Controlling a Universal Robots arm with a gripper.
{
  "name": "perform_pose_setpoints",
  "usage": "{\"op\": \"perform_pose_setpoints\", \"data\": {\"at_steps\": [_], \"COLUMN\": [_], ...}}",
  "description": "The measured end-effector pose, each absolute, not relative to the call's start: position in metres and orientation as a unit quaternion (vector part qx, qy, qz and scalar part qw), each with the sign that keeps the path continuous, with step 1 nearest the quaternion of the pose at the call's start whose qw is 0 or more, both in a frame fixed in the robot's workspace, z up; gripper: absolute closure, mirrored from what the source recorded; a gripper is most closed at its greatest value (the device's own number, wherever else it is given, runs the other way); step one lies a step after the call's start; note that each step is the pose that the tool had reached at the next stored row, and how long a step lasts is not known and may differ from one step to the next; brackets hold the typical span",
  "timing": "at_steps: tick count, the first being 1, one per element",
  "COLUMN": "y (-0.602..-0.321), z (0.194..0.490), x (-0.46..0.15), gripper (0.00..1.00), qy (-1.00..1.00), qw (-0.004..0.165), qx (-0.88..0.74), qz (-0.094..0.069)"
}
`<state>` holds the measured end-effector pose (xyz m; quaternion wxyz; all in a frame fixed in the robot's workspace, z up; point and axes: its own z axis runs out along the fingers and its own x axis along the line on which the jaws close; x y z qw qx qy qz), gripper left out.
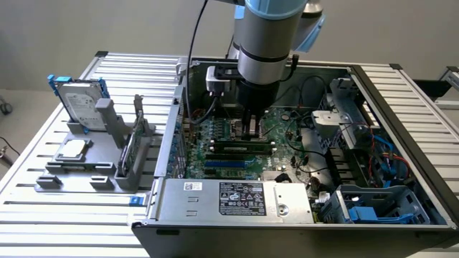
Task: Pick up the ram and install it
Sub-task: 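Press down the ram until it locks into place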
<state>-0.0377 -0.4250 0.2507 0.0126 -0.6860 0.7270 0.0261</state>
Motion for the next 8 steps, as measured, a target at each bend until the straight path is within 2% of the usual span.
{"op": "perform_pose_setpoints", "data": {"at_steps": [8], "y": [-0.425], "z": [0.2507], "x": [-0.0377], "gripper": [0.89], "qy": [0.727], "qw": [0.013], "qx": [-0.686], "qz": [0.026]}}
